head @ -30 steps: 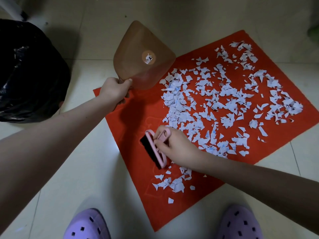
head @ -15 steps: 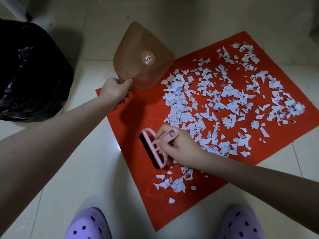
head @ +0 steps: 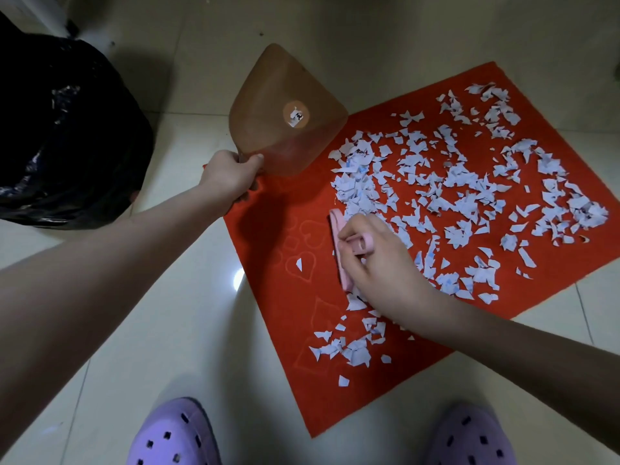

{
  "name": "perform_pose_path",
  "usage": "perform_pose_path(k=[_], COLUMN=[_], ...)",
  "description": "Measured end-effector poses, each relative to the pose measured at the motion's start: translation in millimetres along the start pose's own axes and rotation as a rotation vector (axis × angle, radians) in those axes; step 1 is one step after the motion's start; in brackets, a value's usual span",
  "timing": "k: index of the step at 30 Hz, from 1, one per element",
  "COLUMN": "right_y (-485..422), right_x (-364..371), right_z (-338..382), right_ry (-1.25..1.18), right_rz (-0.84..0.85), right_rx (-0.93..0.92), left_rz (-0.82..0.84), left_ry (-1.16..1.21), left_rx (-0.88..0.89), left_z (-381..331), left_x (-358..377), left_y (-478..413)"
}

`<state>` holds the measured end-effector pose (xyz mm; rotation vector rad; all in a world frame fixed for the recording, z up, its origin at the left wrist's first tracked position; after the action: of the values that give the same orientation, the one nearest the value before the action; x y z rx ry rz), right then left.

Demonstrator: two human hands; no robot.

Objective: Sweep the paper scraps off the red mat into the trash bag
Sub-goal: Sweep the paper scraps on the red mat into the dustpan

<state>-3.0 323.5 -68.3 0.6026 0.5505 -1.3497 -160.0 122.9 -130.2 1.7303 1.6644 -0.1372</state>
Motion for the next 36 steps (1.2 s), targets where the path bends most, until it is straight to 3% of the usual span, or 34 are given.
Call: perform_pose_path(k=[5, 10, 15, 22, 31, 36], right_y=[-13.6, -25.1, -23.4, -31.4, -30.8, -38.7], right_x=[-16.4, 33.1, 86.0, 135.2, 142.6, 125.5], right_z=[3.5, 35.6, 31.2, 4.1, 2.8, 12.4], right_ry=[0.200, 0.643, 0.952, 1.106, 1.186, 1.136], right_rz=[-0.031, 0.141, 0.206, 0.415, 0.452, 0.322], right_rx=[-0.022, -0.394, -0.600, -0.707, -0.679, -0.703], left_rz=[0.000, 0.022, 0.003, 0.013, 0.026, 0.029], left_ry=[-0.012, -0.016, -0.020, -0.016, -0.018, -0.016], left_rx=[0.010, 0.015, 0.000, -0.013, -0.014, 0.001], left_z=[-4.3, -2.6, 2.5, 10.5, 9.2, 2.4], left_x=[2.7, 4.9, -3.1, -6.9, -4.4, -1.1], left_y=[0.7, 1.9, 1.1, 2.5, 4.6, 7.0])
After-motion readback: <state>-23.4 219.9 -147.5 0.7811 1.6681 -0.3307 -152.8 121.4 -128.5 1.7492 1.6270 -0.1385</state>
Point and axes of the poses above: each hand's wrist, its own y-axis away from the middle knuckle, its own x-axis out of the palm, z = x × y, the point moved 10 cm from there along -y, towards the middle knuckle, and after that the axes turned 2 degrees about z, right-handed, at the moved point
